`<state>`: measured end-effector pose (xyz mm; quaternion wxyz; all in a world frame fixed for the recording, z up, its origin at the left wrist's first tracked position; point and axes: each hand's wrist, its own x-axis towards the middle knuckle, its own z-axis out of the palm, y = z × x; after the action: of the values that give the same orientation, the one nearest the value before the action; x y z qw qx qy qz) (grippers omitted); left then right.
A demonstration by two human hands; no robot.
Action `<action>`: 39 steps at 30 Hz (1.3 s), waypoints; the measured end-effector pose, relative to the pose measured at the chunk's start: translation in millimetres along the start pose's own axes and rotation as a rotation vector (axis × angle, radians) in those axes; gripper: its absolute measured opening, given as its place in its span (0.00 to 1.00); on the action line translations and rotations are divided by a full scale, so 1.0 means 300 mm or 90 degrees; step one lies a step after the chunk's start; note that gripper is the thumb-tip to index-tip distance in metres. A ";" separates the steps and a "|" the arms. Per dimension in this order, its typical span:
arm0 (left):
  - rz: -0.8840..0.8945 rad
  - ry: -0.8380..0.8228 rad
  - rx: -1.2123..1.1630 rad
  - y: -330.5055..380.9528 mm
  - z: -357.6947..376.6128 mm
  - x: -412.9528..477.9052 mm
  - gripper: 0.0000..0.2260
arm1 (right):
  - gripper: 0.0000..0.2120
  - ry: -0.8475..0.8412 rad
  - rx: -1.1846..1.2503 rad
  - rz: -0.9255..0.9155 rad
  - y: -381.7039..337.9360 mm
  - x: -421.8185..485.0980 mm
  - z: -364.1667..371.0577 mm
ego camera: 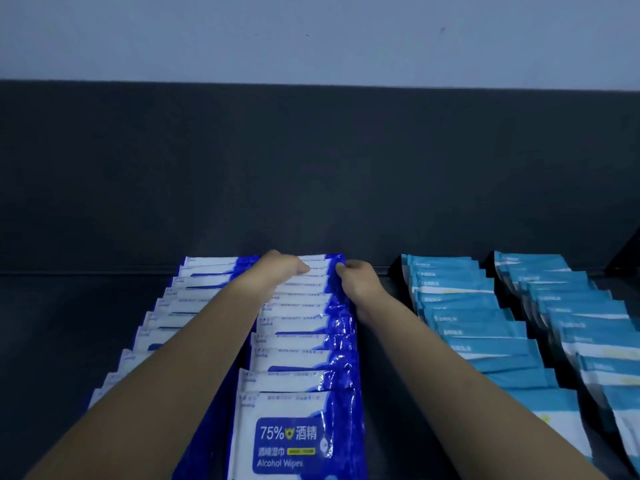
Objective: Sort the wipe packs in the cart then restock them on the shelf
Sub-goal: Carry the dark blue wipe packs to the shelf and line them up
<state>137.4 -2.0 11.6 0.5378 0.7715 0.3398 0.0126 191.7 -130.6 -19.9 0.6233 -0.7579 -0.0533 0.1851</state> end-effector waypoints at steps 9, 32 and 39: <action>0.097 0.110 0.076 -0.048 0.025 0.011 0.24 | 0.10 0.032 -0.118 -0.109 0.015 0.019 0.000; 0.462 0.034 0.655 -0.401 0.025 -0.600 0.29 | 0.12 0.094 -0.359 -0.138 0.179 -0.653 0.000; 0.453 0.030 0.702 -0.427 0.037 -0.613 0.28 | 0.22 0.047 -0.435 -0.121 0.183 -0.749 0.020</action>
<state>-65.3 -85.6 -36.8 0.0191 0.9988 0.0318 0.0306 -26.5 -207.0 -25.6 0.3498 -0.9204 -0.1601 0.0703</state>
